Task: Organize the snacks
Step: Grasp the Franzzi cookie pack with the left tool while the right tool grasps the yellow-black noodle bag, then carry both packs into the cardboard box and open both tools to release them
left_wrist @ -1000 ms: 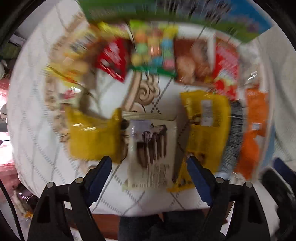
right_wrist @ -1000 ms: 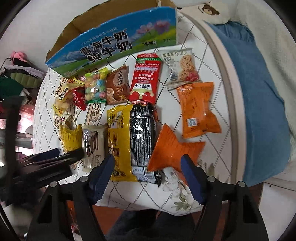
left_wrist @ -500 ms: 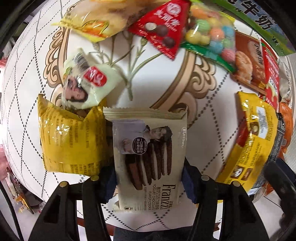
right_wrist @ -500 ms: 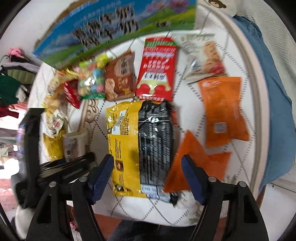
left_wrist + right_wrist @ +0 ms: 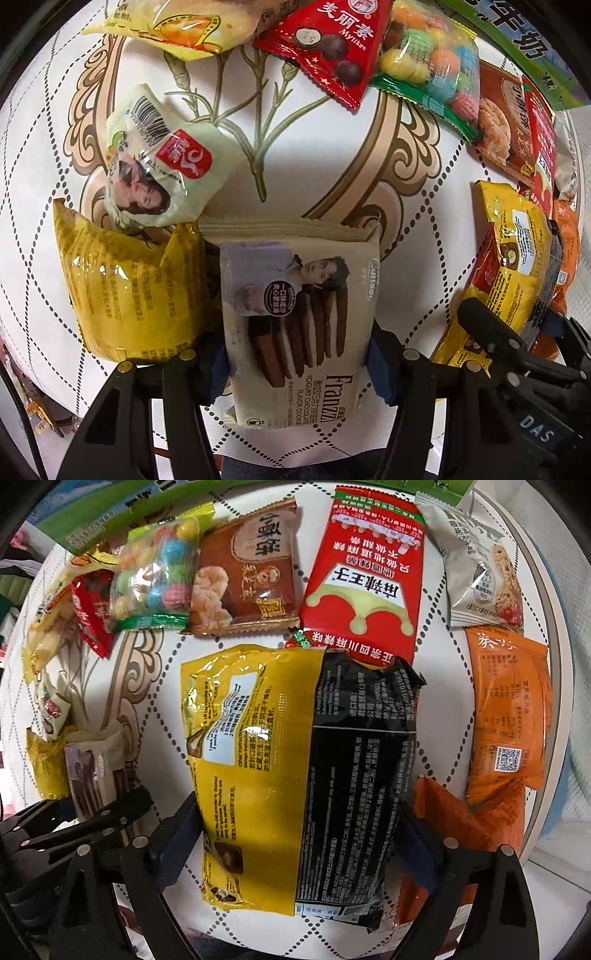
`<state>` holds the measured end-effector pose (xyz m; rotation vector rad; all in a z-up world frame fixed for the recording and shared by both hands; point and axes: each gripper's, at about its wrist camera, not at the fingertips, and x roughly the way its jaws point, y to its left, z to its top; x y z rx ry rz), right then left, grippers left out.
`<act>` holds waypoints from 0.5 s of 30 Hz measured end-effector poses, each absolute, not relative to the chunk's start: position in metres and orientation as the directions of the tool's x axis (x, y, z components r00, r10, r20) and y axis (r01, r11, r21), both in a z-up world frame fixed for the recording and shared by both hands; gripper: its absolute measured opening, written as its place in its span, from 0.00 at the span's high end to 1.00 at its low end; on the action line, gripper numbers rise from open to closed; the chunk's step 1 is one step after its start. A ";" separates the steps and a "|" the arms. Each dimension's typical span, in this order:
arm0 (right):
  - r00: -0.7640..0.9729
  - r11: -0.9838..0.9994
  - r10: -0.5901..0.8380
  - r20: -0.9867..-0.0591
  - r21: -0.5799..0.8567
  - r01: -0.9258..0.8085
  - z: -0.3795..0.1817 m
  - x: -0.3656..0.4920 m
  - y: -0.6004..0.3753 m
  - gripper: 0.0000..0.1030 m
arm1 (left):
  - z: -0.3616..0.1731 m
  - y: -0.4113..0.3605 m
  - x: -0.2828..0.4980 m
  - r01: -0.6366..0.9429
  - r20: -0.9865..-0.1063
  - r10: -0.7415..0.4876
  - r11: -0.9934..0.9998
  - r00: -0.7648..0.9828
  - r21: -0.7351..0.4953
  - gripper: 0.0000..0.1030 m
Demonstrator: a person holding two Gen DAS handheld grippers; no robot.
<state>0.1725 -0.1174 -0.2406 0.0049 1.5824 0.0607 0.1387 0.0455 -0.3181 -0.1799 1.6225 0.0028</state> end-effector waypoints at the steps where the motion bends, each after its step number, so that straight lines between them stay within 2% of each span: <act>1: -0.009 0.999 0.033 -0.999 0.034 -0.034 -0.242 0.172 -0.115 0.09 | -0.318 0.049 0.140 -0.113 -0.992 -0.117 0.987 -0.050 -0.110 0.43; 15: 0.007 0.995 -0.034 -0.999 -0.035 -0.095 -0.266 0.136 -0.084 0.11 | -0.320 0.045 0.141 -0.056 -0.994 -0.101 0.993 -0.037 -0.099 0.45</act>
